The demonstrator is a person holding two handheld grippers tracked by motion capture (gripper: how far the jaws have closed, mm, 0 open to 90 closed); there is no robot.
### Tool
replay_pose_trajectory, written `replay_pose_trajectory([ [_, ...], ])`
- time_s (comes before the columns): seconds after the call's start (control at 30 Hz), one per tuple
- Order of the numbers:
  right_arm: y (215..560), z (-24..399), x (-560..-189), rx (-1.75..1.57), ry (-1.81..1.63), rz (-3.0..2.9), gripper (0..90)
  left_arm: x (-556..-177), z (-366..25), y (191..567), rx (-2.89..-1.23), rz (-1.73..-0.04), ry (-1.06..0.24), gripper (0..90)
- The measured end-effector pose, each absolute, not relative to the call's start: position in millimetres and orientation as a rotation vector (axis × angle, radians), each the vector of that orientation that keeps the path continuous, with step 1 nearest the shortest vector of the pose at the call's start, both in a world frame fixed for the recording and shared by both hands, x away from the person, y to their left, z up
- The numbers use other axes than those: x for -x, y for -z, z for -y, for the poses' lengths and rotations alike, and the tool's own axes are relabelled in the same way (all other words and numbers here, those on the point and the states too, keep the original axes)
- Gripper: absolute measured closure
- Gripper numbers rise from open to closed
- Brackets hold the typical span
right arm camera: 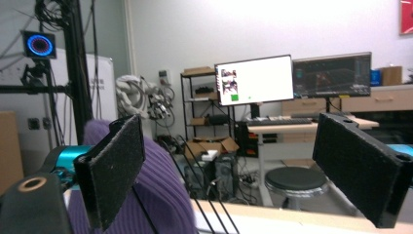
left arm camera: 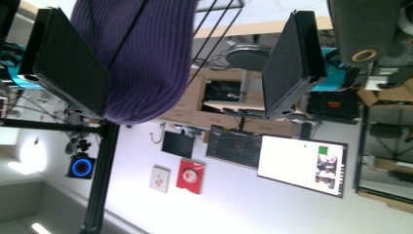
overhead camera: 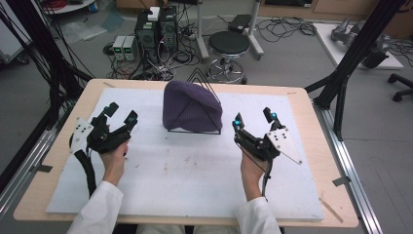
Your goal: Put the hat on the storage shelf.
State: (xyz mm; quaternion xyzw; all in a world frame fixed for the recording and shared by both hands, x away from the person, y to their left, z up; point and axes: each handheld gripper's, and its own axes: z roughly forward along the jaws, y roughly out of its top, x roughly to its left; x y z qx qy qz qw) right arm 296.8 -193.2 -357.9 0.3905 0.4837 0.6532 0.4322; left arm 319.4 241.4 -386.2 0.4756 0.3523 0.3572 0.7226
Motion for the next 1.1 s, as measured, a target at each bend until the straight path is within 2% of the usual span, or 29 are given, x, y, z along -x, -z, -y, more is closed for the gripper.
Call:
replay_pose_trajectory([
  [0.83,392,254,-266,-1.091,-1.49,-1.28,11.2,-294,-288,408,-1.115,-0.87,-0.853,18.2],
  [1.1,391,266,-259,-1.101,-1.447,-1.305,11.2,-283,-302,415,-1.142,-0.907,-0.875,18.2],
])
